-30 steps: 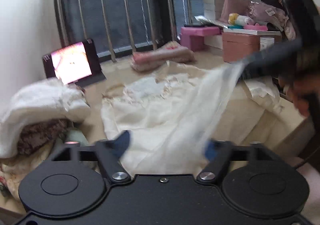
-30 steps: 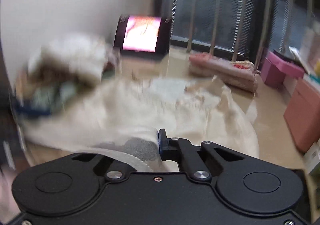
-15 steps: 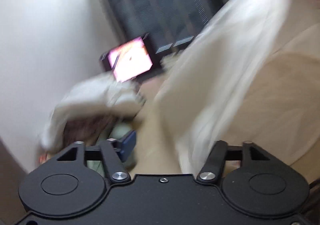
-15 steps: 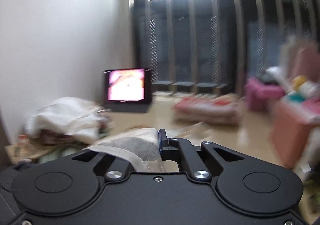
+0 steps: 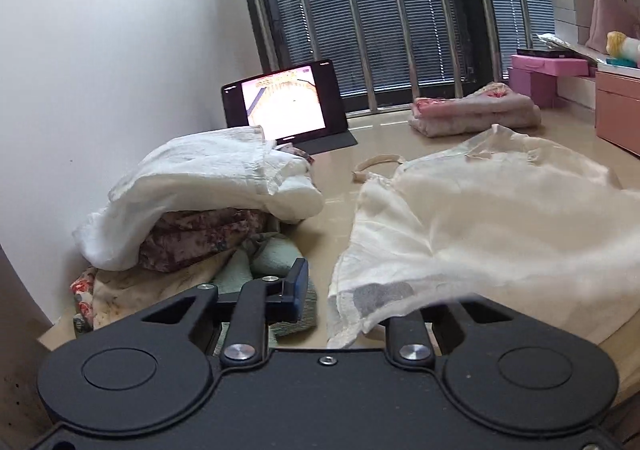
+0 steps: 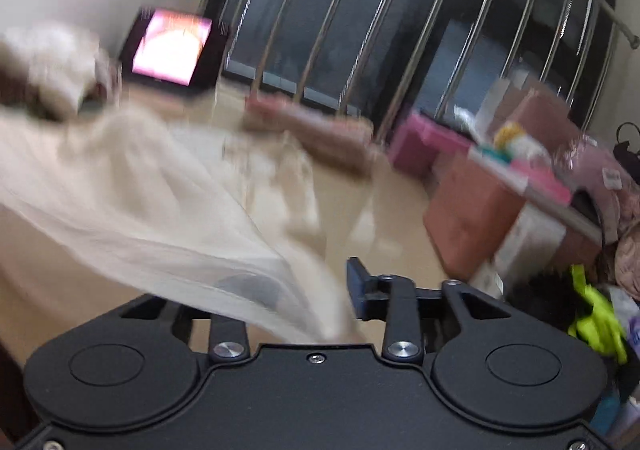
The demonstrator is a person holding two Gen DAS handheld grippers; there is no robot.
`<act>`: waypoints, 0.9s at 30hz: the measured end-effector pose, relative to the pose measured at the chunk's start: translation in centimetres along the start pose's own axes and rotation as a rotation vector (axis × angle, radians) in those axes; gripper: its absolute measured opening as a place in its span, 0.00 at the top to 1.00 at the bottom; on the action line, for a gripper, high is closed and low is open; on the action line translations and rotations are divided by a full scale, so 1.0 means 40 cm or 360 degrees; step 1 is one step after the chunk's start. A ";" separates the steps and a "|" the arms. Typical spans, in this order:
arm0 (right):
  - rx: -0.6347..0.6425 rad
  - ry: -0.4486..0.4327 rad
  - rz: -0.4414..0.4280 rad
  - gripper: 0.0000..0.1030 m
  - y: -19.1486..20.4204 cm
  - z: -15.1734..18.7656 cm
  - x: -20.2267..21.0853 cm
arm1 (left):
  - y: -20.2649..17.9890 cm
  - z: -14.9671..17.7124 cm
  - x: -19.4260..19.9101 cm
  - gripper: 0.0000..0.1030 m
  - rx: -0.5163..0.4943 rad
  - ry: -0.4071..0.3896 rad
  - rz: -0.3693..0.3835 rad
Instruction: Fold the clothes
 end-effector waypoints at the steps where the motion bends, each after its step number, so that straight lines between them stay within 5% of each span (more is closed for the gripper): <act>1: 0.0012 0.0025 0.0035 0.62 -0.003 0.019 -0.005 | 0.006 0.000 -0.001 0.79 -0.0003 -0.0001 -0.0012; 8: -0.0160 0.0048 0.0253 0.61 -0.092 0.075 -0.014 | 0.074 -0.006 -0.012 0.79 0.0034 0.0015 -0.0092; 11: -0.0170 0.0007 0.0219 0.60 -0.094 0.074 -0.004 | 0.084 -0.001 -0.015 0.79 0.0019 0.0016 -0.0084; 17: 0.0140 -0.0055 0.0091 0.47 -0.001 0.063 -0.003 | 0.079 0.012 -0.014 0.79 -0.0054 0.0006 -0.0078; 22: -0.0039 0.0029 -0.0004 0.49 -0.013 0.050 -0.041 | 0.086 0.035 -0.007 0.79 -0.0072 0.0021 -0.0073; 25: -0.0321 0.0076 -0.0045 0.63 -0.066 0.063 -0.063 | 0.087 0.060 0.002 0.79 -0.0090 0.0039 -0.0062; 27: -0.0549 0.0098 -0.0090 0.81 -0.106 0.081 -0.074 | 0.081 0.075 0.007 0.78 -0.0116 0.0051 -0.0061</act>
Point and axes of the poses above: each gripper's, at about its wrist camera, not at the fingertips, and x roughly against the way its jaws point, y to its left, z to its underside, the point moved 9 cm from there along -x, roughly the way its jaws point, and after that the axes turned 1 degree about -z, right-handed, at the moved point
